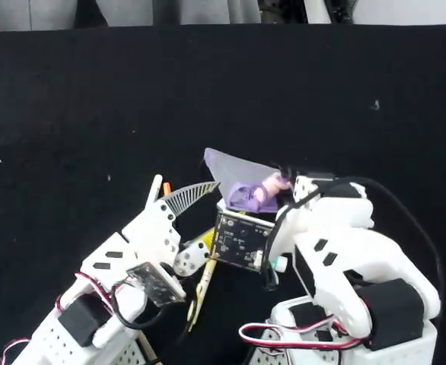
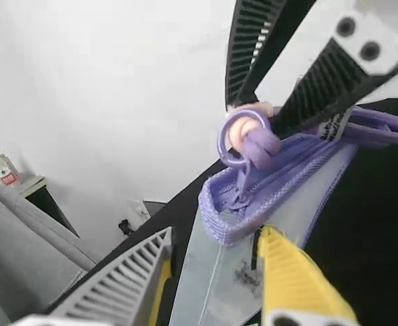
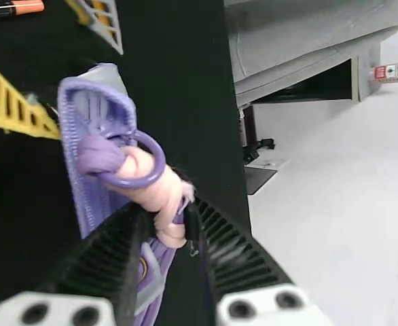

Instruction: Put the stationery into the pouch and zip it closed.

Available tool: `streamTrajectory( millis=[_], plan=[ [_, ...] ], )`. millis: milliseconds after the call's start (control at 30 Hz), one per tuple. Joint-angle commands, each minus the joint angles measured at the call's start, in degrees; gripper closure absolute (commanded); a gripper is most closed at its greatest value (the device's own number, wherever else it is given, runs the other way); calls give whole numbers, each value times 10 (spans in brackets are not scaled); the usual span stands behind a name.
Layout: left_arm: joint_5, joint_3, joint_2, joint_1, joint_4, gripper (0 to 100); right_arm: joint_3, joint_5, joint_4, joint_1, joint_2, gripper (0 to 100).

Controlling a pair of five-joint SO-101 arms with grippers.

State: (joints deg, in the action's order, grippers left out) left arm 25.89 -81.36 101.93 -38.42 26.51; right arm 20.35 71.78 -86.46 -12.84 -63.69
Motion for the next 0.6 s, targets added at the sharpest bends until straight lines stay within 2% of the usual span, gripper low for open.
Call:
streamTrajectory(
  millis=[0,233,400,567],
  plan=[
    [55,-8,-41,-28,-21,791,-40,6,-11,4,-7,987],
    [58,16,-207,-34,-134,791,-39,7,-30,4,-7,987],
    [58,76,-338,-58,-142,791,-40,8,-30,4,-7,987],
    [58,97,-398,-84,-164,791,-41,21,-29,6,-7,987]
  ],
)
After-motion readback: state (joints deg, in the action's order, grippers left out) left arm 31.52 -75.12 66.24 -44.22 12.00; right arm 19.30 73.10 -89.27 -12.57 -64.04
